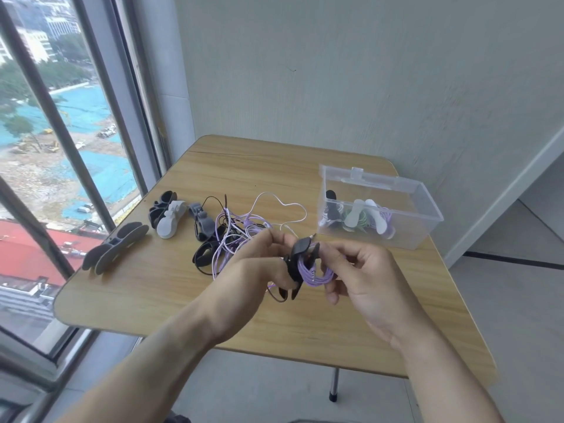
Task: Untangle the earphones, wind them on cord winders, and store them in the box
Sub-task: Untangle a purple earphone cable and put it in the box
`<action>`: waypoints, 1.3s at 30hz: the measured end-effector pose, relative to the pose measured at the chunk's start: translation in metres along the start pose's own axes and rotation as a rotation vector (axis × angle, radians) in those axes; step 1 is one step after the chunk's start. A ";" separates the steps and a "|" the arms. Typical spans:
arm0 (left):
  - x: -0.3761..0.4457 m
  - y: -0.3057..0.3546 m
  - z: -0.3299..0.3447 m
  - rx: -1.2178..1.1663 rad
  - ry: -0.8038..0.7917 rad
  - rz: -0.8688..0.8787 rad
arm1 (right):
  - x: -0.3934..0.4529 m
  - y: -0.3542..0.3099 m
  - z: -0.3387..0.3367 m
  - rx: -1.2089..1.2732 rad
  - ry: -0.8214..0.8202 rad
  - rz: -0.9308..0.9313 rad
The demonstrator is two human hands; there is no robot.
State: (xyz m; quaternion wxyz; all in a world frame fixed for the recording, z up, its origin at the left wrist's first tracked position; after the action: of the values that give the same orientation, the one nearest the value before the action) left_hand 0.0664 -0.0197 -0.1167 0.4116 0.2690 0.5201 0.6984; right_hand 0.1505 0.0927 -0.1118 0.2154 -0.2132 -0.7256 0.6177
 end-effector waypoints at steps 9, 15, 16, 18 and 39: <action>-0.018 0.029 0.004 0.517 0.322 0.409 | 0.003 0.001 0.016 -0.066 -0.021 -0.058; -0.027 0.042 0.017 0.573 0.283 0.497 | -0.001 -0.004 0.039 -0.114 -0.180 -0.082; -0.028 0.044 0.018 0.607 0.275 0.517 | -0.001 -0.004 0.040 -0.114 -0.186 -0.078; -0.030 0.046 0.020 0.644 0.273 0.556 | -0.002 -0.002 0.042 -0.099 -0.206 -0.058; -0.018 0.035 0.004 0.900 0.451 0.503 | -0.011 -0.016 0.019 -0.688 0.232 -0.158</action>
State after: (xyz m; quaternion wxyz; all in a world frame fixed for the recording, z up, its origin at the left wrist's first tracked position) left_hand 0.0686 -0.0372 -0.0816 -0.0440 0.3780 0.7617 0.5245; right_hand 0.1483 0.0686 -0.0994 0.2590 -0.2853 -0.8757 0.2909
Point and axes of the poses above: each hand's wrist, its own x-axis towards the middle knuckle, its own z-axis out of the palm, y = z × x, the point moved 10 cm from there along x, towards the middle knuckle, and after that the axes turned 5 degrees about -x, right-handed, at the moved point
